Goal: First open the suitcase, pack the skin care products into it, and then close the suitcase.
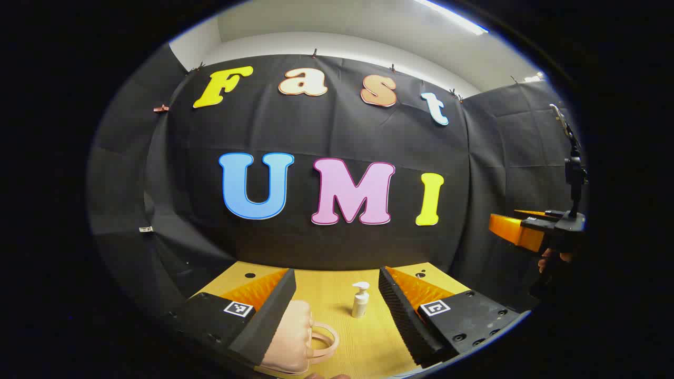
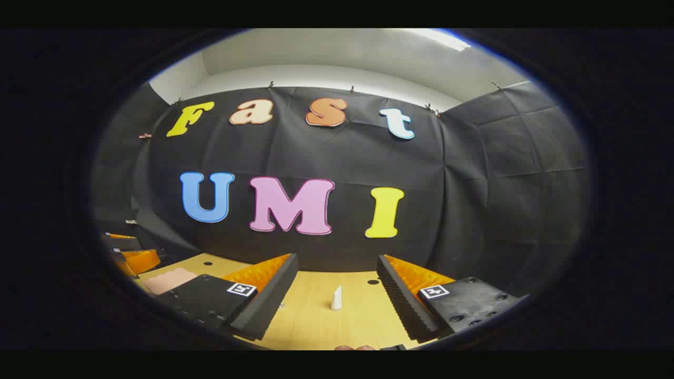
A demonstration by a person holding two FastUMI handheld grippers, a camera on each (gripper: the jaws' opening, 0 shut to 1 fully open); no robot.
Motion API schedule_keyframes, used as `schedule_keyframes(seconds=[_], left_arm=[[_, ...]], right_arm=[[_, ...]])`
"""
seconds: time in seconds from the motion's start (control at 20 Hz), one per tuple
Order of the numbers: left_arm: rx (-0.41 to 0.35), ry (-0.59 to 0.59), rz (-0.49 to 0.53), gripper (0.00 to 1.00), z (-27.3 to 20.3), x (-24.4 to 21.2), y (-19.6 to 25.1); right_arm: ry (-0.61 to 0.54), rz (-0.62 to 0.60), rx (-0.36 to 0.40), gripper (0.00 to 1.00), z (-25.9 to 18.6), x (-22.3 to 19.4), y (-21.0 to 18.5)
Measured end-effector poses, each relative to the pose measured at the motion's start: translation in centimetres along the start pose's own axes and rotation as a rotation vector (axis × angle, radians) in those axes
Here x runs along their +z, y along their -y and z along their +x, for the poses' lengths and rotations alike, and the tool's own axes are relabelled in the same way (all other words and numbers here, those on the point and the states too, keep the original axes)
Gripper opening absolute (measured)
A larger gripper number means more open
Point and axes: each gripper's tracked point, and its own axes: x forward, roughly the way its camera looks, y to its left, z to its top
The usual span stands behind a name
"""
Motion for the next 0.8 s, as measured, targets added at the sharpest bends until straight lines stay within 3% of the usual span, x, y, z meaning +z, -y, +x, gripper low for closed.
schedule_keyframes(seconds=[0.25,0.8], left_arm=[[-0.032,-0.001,0.027,0.99,0.5,0.1,0.8],[-0.066,-0.005,0.025,0.99,0.5,-0.4,2.1]], right_arm=[[-0.004,-0.052,0.012,0.95,-0.7,-0.5,0.0],[0.003,-0.043,0.013,0.96,-1.2,-0.1,0.5]])
